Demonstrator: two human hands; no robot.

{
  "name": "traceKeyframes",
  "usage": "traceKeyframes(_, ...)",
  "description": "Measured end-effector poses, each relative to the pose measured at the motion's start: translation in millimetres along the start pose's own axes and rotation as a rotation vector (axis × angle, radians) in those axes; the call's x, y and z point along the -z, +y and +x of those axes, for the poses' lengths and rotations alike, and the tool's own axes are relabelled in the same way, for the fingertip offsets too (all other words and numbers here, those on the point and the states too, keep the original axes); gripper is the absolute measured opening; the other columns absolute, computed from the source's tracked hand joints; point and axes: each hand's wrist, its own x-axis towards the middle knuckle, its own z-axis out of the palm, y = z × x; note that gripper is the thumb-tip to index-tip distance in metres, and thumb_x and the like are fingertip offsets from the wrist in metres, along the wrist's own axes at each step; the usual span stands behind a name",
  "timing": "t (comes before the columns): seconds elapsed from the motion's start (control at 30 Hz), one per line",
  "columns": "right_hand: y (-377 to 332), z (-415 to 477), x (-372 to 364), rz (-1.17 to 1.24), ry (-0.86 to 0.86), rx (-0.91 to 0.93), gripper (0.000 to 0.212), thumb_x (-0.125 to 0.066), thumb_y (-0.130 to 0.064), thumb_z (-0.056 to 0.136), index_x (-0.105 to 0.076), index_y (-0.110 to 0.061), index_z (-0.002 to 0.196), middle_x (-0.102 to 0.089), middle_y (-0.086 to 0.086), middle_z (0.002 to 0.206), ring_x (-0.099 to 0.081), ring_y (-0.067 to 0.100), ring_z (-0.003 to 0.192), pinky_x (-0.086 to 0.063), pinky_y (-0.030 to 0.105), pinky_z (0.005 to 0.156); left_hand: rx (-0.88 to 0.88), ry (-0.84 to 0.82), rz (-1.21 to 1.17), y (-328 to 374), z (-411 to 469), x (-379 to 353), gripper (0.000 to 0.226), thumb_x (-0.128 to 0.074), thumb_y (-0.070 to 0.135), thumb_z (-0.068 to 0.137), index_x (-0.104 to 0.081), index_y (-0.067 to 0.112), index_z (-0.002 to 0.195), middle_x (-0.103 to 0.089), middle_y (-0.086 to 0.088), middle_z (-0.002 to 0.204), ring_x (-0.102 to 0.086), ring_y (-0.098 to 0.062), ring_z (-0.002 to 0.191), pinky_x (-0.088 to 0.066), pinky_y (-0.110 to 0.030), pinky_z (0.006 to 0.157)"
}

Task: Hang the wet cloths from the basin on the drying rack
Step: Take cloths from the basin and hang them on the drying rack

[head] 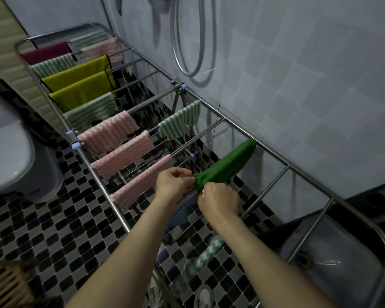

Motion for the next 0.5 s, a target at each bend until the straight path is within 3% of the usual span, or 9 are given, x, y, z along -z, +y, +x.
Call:
traceKeyframes(0.13,4,-5,16,-0.04,0.136,0.012,0.02,-0.046,-0.024,0.094,-0.062,-0.013,0.09,-0.065,0.003,0.085,-0.062,0.024,0.072,-0.034,0.027,0.052,-0.052,-0.021,-0.105,10,-6,-2,0.013,-0.066,-0.005,0.084,-0.065,0.008,0.085,-0.069,-0.012,0.083,-0.067,-0.02,0.068,-0.057,-0.031,0.064)
traceKeyframes(0.23,1,-10,21,-0.029,0.2,0.055,0.016,-0.047,-0.024,0.092,-0.06,-0.014,0.092,-0.058,0.001,0.083,-0.056,0.022,0.066,-0.031,0.026,0.051,-0.12,0.033,-0.023,13,-9,-2,0.013,-0.066,-0.001,0.085,-0.067,0.011,0.081,-0.07,-0.007,0.079,-0.065,-0.016,0.065,-0.056,-0.029,0.06)
traceKeyframes(0.37,-2,-13,5,-0.021,0.042,0.119,0.016,-0.051,-0.027,0.094,-0.061,-0.015,0.097,-0.065,0.001,0.092,-0.063,0.022,0.077,-0.039,0.028,0.059,-0.168,0.083,0.272,-8,-11,7,0.014,-0.068,0.008,0.084,-0.07,0.019,0.076,-0.07,0.002,0.08,-0.065,-0.013,0.074,-0.052,-0.026,0.062)
traceKeyframes(0.5,7,-14,-6,0.083,-0.081,0.062,0.011,-0.053,-0.025,0.094,-0.06,-0.017,0.092,-0.061,-0.001,0.084,-0.058,0.018,0.073,-0.043,0.028,0.06,-0.221,0.083,0.514,-24,-14,10,0.011,-0.066,0.022,0.088,-0.068,0.027,0.078,-0.067,0.011,0.081,-0.063,-0.008,0.079,-0.055,-0.032,0.073)
